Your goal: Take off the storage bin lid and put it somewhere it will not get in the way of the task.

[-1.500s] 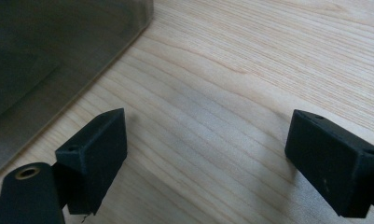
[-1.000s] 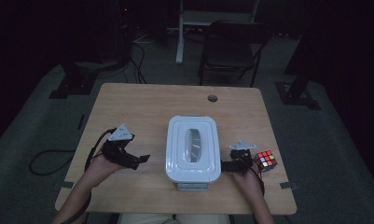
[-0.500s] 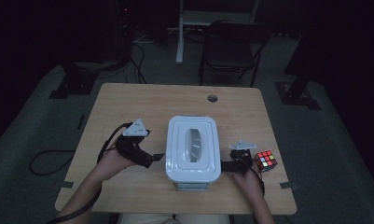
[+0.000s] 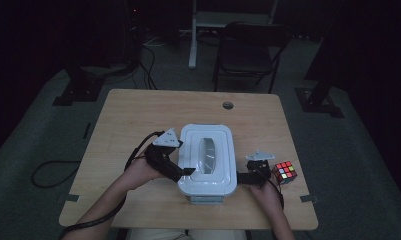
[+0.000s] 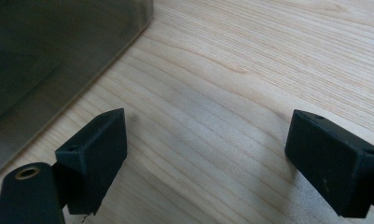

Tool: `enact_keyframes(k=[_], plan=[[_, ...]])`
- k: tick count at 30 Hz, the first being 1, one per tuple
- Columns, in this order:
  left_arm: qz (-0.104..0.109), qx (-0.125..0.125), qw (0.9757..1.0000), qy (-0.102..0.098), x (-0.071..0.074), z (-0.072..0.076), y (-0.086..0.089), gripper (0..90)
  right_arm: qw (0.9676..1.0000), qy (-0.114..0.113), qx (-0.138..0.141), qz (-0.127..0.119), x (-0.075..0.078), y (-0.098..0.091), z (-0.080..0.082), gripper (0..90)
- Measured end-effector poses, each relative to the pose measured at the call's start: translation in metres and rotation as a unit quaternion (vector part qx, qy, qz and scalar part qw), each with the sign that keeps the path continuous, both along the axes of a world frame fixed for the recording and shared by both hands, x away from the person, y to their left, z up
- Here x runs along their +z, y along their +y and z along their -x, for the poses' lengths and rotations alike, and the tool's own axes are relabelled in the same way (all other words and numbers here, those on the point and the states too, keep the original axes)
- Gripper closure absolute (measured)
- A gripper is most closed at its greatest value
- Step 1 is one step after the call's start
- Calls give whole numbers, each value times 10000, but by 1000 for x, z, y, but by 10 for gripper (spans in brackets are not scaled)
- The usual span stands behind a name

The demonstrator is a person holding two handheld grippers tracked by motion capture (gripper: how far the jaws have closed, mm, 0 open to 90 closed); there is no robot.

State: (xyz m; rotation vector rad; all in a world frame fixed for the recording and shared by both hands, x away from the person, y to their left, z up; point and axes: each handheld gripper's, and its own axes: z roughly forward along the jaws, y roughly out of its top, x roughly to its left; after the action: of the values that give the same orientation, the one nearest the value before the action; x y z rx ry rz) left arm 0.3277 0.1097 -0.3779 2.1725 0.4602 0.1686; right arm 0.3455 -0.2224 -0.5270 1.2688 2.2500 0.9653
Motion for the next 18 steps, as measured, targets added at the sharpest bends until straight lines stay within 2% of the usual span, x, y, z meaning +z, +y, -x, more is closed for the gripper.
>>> enact_keyframes(k=[4, 12, 18], plan=[[15, -40, 10000, 32, -2, -4, -9, 41, 10000, -2, -1, -3, 0, 0, 0, 126], [86, -226, 9994, 238, -5, -10, -31, 41, 10000, 1, -1, -2, 0, 0, 0, 126], [43, -273, 9990, 359, -9, -14, -45, 56, 10000, 1, -1, -2, 0, 0, 0, 126]])
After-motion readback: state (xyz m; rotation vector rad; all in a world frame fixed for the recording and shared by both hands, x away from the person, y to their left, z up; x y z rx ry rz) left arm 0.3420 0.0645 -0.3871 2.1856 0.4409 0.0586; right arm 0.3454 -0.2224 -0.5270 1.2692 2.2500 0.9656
